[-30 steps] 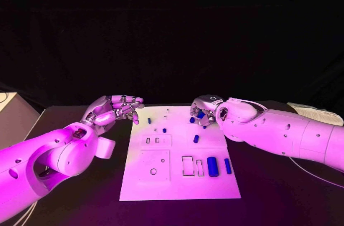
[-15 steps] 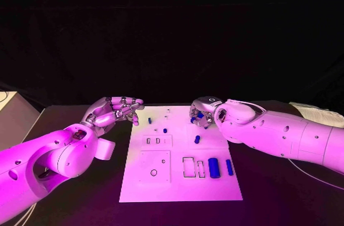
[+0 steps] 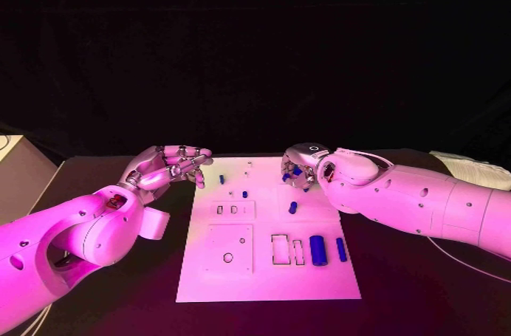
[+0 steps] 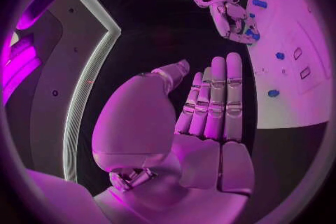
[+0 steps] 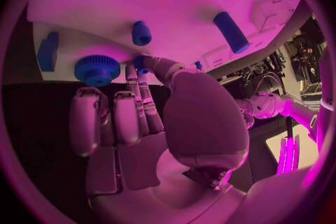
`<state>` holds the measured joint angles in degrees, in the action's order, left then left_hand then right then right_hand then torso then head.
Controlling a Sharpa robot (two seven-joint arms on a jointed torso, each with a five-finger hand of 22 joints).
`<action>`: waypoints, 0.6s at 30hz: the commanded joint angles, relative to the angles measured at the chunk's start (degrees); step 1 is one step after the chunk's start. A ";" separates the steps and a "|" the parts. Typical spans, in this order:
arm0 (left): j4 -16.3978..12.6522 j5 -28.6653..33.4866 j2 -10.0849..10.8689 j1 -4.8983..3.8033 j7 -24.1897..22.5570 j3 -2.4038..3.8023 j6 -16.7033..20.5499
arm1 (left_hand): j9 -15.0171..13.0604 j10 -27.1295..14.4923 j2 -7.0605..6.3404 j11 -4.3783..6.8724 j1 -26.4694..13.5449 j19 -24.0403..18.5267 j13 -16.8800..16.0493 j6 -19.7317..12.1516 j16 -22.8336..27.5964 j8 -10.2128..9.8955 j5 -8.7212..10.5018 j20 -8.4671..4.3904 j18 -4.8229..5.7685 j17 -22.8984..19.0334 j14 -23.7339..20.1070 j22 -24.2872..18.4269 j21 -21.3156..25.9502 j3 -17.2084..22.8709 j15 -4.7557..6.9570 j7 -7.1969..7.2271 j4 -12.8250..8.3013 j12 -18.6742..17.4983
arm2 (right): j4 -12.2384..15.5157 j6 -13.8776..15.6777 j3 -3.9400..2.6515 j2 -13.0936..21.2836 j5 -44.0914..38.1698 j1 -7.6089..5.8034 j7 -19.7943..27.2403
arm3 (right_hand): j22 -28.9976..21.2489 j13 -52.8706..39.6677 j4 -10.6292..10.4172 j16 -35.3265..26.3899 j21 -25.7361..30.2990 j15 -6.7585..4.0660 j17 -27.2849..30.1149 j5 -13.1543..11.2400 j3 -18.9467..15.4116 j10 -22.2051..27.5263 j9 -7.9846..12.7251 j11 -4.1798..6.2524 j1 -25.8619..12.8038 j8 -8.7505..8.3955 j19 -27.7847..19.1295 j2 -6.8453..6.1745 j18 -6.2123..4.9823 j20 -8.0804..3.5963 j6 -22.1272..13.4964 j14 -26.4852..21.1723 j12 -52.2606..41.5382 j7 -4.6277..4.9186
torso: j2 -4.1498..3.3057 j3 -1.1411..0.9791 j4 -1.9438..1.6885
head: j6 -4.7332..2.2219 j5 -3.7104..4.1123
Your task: Assemble the parts on the task board
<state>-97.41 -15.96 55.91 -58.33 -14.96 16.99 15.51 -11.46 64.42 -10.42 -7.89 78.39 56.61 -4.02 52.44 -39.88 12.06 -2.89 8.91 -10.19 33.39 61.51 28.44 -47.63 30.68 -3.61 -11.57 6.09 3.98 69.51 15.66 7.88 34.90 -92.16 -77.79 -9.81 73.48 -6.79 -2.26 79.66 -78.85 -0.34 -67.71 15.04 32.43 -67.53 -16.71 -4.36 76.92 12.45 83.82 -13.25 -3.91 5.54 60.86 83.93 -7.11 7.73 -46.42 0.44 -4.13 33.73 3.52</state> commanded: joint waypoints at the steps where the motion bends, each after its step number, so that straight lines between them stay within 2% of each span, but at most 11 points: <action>1: -0.12 -0.21 -0.01 -0.05 -0.02 0.06 -1.13 | -0.10 -0.31 -0.10 -0.04 -0.54 -0.39 -0.05 -0.25 -0.26 -0.36 -0.11 0.02 -0.25 0.11 -0.30 0.13 -0.36 0.35 -0.07 -0.10 -0.07 -0.26 | 0.56 1.49 0.27 0.12 -0.97 0.40 0.04 | 0.84 -0.61 0.32 0.35 -0.62 -0.42 -0.21 -0.56 0.70 -1.04 -0.90 0.44 0.70 0.72 1.03 0.94 0.78 -0.50 0.77 2.26 -0.61 -0.30 | -0.16 0.06 -0.04 | -0.08 0.00; 10: 0.19 -0.27 0.01 -0.05 0.22 0.07 -1.46 | -0.10 -0.32 -0.08 -0.04 -0.53 -0.41 -0.05 -0.26 -0.28 -0.36 -0.11 0.03 -0.25 0.13 -0.31 0.16 -0.41 0.37 -0.08 -0.09 -0.08 -0.26 | 2.64 7.80 0.05 0.49 -1.65 0.31 -1.85 | 1.78 -1.19 0.73 0.62 -1.26 -0.73 -0.44 -0.55 1.17 -2.00 -1.84 0.81 0.95 1.38 1.22 1.12 0.93 -0.80 1.25 2.29 -1.12 -0.55 | -0.39 0.11 -0.02 | -0.62 -0.05; 18: 0.54 -0.48 0.11 -0.05 0.33 0.07 -1.57 | -0.11 -0.35 -0.07 -0.03 -0.45 -0.47 -0.05 -0.27 -0.35 -0.37 -0.10 0.03 -0.26 0.17 -0.34 0.23 -0.52 0.43 -0.08 -0.08 -0.14 -0.26 | 2.79 10.82 -0.30 -0.57 -2.58 -0.04 -4.10 | 1.97 -1.32 0.79 0.69 -1.39 -0.77 -0.48 -0.59 1.11 -2.03 -2.11 0.83 0.74 1.52 1.26 0.82 0.96 -0.86 1.31 2.29 -1.13 -0.61 | -0.60 0.14 -0.07 | -1.13 0.05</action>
<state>-96.86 -16.09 56.05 -58.34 -14.55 17.01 15.09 -11.50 64.42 -10.42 -7.89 78.39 56.61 -4.02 52.44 -39.88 12.06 -2.89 8.91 -10.19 33.51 61.52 28.62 -47.82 30.84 -3.61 -11.57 5.93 3.98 72.30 23.54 7.60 34.51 -93.20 -77.80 -12.03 74.95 -8.15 -1.50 80.14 -79.90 -0.75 -68.20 14.26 33.22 -68.87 -18.71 -3.85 77.53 13.74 84.00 -12.66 -3.92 4.92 61.77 83.92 -8.07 7.22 -46.87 0.57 -4.18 32.80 3.53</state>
